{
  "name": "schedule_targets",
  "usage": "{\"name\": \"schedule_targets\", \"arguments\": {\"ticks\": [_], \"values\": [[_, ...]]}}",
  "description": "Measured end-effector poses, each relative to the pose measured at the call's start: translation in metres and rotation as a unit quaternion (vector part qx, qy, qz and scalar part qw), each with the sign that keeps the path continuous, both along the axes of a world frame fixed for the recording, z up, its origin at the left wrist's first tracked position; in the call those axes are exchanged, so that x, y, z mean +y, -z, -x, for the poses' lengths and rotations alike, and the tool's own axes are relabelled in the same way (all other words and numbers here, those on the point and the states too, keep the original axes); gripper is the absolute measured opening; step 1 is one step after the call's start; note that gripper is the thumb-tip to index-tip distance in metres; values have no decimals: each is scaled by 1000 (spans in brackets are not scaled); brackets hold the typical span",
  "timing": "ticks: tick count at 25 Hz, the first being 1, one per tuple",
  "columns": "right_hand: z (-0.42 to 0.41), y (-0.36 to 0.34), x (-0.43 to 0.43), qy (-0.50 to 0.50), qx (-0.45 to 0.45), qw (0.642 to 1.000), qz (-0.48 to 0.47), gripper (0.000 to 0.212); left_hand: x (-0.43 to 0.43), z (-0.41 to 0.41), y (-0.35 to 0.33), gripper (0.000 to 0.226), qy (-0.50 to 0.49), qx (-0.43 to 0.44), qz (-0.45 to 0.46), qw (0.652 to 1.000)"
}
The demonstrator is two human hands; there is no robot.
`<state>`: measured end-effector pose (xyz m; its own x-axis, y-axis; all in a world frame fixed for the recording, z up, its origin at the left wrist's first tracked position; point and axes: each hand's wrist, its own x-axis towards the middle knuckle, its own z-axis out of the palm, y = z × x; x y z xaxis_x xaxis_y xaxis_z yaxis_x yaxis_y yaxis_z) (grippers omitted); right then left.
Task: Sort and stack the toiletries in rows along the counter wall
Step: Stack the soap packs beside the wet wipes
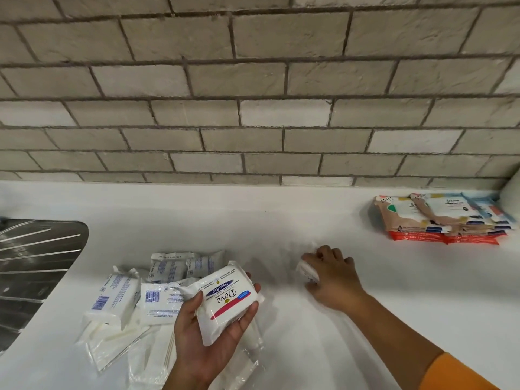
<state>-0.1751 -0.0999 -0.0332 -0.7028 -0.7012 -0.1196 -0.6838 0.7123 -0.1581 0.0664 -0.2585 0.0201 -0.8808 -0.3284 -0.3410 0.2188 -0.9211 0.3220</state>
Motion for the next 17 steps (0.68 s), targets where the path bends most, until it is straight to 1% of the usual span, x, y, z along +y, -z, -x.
{"name": "schedule_targets", "arguments": {"ticks": [2,3,8,11,13,15,17], "values": [[9,6,-3,-4,44,999,-8,54,0,0,-4,99,9,-5,-8,1000],[18,6,-6,5,50,999,-6,53,0,2,-5,96,12,-4,-10,1000],[70,1,-12,58,11,998,38,54,0,16,-11,93,15,9,-25,1000],[107,0,-2,100,6,994,53,50,1,29,-13,86,7,-24,-2,1000],[130,-1,7,139,6,989,51,47,-1,35,-11,85,11,-47,16,999],[148,-3,16,164,3,986,31,46,-2,38,-5,78,19,-49,18,998],[158,-6,21,171,-34,984,25,49,-2,41,1,73,19,-57,13,998]]}}
